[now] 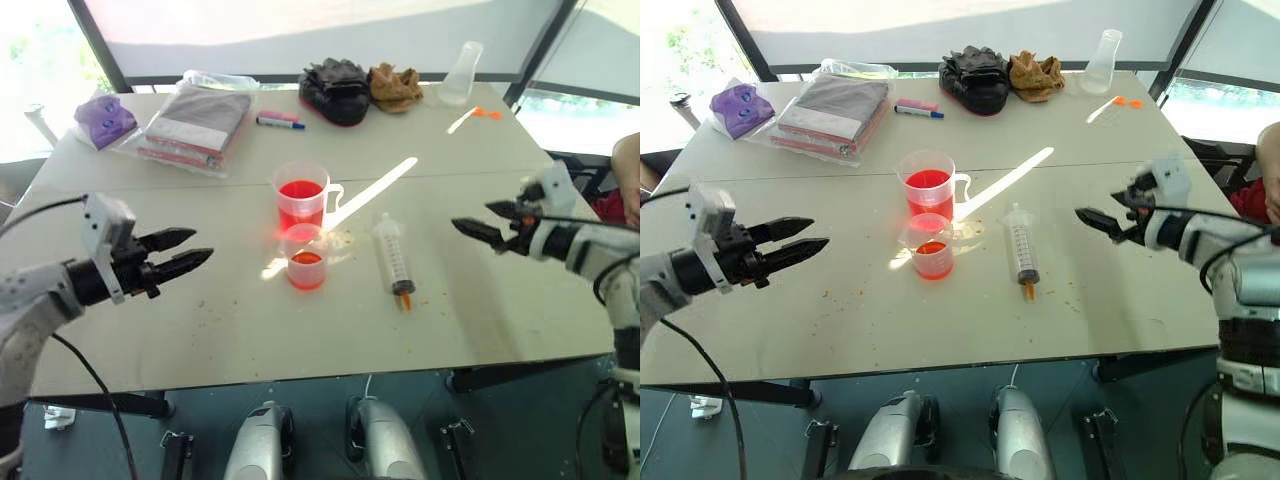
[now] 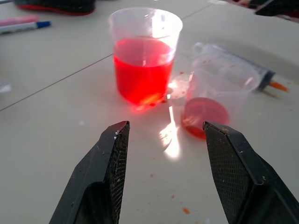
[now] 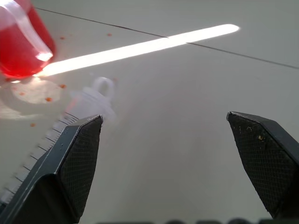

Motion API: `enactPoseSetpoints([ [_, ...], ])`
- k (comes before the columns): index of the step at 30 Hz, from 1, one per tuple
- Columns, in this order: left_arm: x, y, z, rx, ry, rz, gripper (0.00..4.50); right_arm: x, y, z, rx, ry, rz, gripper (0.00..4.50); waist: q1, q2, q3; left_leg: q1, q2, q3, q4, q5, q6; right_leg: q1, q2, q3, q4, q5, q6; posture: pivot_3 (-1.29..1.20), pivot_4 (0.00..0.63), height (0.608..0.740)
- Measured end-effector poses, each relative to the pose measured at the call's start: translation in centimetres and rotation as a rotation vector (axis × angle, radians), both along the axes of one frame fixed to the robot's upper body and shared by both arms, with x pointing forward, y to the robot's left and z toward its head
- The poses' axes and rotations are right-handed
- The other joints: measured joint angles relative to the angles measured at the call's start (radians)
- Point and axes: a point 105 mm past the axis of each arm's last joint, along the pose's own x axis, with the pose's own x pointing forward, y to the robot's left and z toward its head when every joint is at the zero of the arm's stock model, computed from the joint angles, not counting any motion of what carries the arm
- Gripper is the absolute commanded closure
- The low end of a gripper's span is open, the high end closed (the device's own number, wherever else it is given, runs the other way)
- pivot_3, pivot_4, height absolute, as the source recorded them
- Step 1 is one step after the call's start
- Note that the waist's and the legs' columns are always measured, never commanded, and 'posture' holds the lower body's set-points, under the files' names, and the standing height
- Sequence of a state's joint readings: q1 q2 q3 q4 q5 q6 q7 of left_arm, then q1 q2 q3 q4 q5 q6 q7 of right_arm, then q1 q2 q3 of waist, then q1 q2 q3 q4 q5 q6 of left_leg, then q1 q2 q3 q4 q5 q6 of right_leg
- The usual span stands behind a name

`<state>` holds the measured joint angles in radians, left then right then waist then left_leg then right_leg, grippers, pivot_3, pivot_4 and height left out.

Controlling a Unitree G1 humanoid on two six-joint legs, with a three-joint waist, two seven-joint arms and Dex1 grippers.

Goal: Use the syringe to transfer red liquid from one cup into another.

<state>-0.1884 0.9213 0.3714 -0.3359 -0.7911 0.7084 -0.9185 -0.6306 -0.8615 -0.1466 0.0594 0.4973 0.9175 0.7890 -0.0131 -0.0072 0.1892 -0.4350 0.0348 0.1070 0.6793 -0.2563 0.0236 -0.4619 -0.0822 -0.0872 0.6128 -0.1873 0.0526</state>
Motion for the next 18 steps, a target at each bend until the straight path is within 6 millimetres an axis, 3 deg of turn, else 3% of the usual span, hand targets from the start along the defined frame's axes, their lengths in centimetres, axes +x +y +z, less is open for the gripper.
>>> enactPoseSetpoints([
  [9, 0.4, -1.8, 2.8, -0.030, -0.045, -0.106, 1.89, 1.0, 4.8, 2.3, 0.117, 0.480, 0.026, 0.05, 0.002, 0.000, 0.000, -0.008, -0.001, 0.000, 0.002, 0.000, 0.001, -0.006, -0.001, 0.000, 0.000, 0.001, 0.001, 0.00, 0.150, 0.740],
  [13, 0.4, -2.6, 2.0, -0.082, -0.040, -0.100, 1.89, 1.9, 5.5, 0.8, 0.093, 0.611, -0.007, 0.05, 0.000, 0.000, 0.000, -0.008, -0.001, 0.002, 0.002, 0.000, 0.001, -0.006, 0.000, 0.000, 0.000, 0.003, 0.004, 0.00, 0.150, 0.740],
  [18, -0.6, -3.2, 0.2, -0.099, -0.002, -0.088, 1.89, 2.9, 5.1, -1.8, -0.013, 0.695, -0.047, 0.05, -0.002, 0.000, 0.000, -0.008, -0.001, 0.001, 0.002, 0.000, 0.001, -0.006, 0.000, 0.000, 0.001, 0.003, 0.005, 0.00, 0.150, 0.740],
])
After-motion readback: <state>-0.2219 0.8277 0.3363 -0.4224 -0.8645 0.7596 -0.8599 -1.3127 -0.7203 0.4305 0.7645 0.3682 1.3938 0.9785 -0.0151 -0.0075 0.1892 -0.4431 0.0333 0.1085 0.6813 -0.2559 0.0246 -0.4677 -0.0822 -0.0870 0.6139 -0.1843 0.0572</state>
